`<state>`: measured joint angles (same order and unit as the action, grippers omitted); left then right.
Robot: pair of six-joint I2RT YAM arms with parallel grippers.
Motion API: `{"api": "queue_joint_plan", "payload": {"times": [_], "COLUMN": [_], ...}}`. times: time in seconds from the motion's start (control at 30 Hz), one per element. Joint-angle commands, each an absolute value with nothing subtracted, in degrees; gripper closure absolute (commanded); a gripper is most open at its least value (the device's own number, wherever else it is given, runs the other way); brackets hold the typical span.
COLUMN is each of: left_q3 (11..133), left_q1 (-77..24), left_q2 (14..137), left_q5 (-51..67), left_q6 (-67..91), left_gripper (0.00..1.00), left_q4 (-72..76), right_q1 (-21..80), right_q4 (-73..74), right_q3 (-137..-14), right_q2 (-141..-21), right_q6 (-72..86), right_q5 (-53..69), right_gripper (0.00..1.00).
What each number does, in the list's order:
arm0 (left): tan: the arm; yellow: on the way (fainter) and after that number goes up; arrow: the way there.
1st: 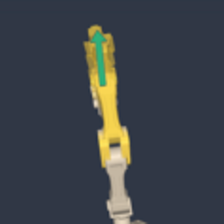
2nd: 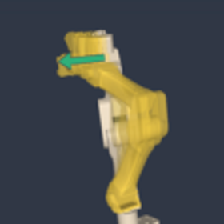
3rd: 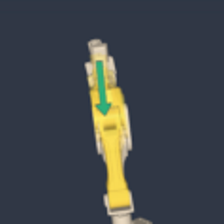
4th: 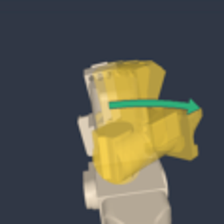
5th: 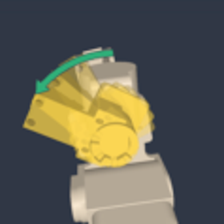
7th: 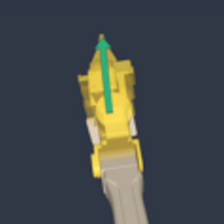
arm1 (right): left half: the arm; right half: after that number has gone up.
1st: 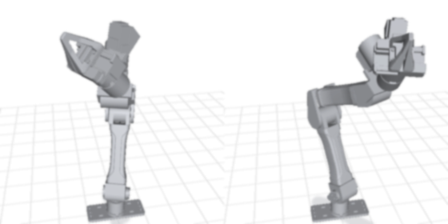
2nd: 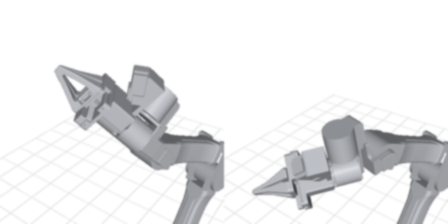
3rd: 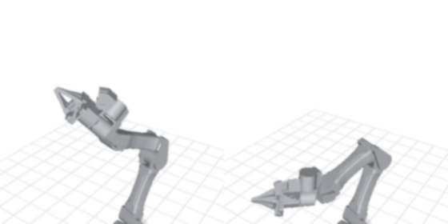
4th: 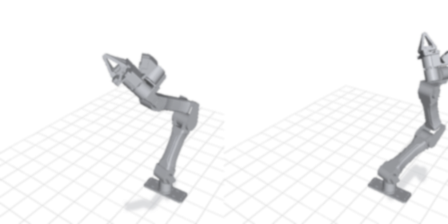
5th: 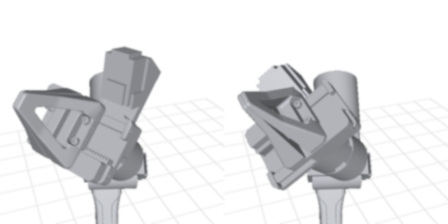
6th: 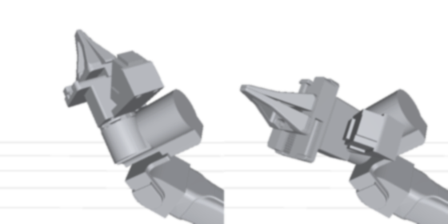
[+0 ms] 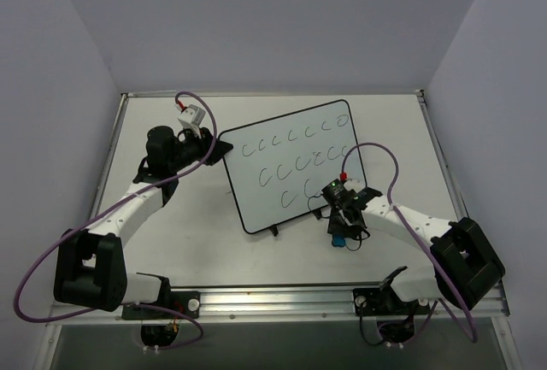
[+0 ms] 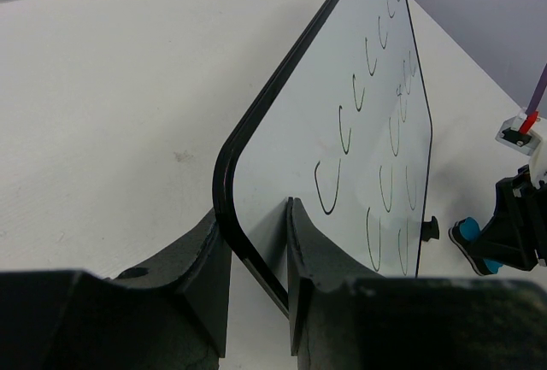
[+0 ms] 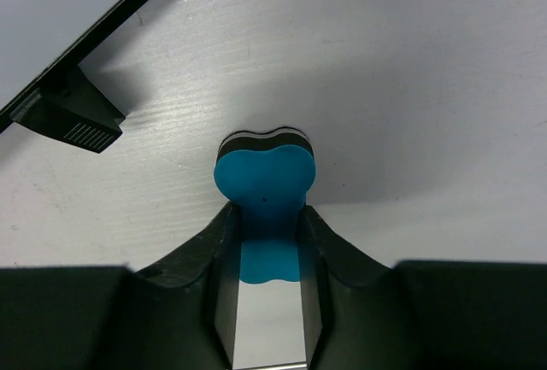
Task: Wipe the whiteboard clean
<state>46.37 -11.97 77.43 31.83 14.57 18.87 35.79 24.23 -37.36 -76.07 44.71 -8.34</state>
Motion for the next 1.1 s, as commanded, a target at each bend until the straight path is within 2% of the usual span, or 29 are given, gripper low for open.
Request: {"api": "queue_joint_plan", "payload": {"times": [0.0,0.03,0.23,0.3,0.63,0.83,1.07], "left_q3": [46.41,46.41,46.41,46.49,46.41,44.48,35.70], "left_q1": [-12.48,-12.48,-12.48,-12.48,-12.22,-12.13,-12.92], "left_q2": [77.70,77.78,77.78,77.61,76.12,76.20,74.00], "left_q5": [26.10,26.10,26.10,26.02,24.35,23.64,18.73], "left_q6": [1.32,1.32,1.14,0.97,0.18,-1.58,-4.21], "left_gripper": [0.98,0.98,0.98,0.98,0.98,0.98,0.98], "left_q4": [16.17,16.26,16.08,15.91,14.94,15.81,28.38], "right_q1": [36.39,36.47,38.05,38.93,40.78,40.34,41.04], "right_q4": [25.84,25.93,27.16,27.42,26.03,18.91,7.39], "right_q3": [-37.00,-37.09,-38.85,-39.81,-46.92,-51.32,-53.96], "right_q2": [-75.59,-75.32,-73.39,-71.64,-64.43,-68.63,-76.54], "right_q6": [45.17,45.35,46.23,46.75,40.18,31.91,26.20], "right_q5": [-10.19,-10.20,-12.04,-12.92,-16.87,-18.46,-13.36], "right_gripper": [0.83,0.87,0.90,0.94,0.94,0.96,0.97]}}
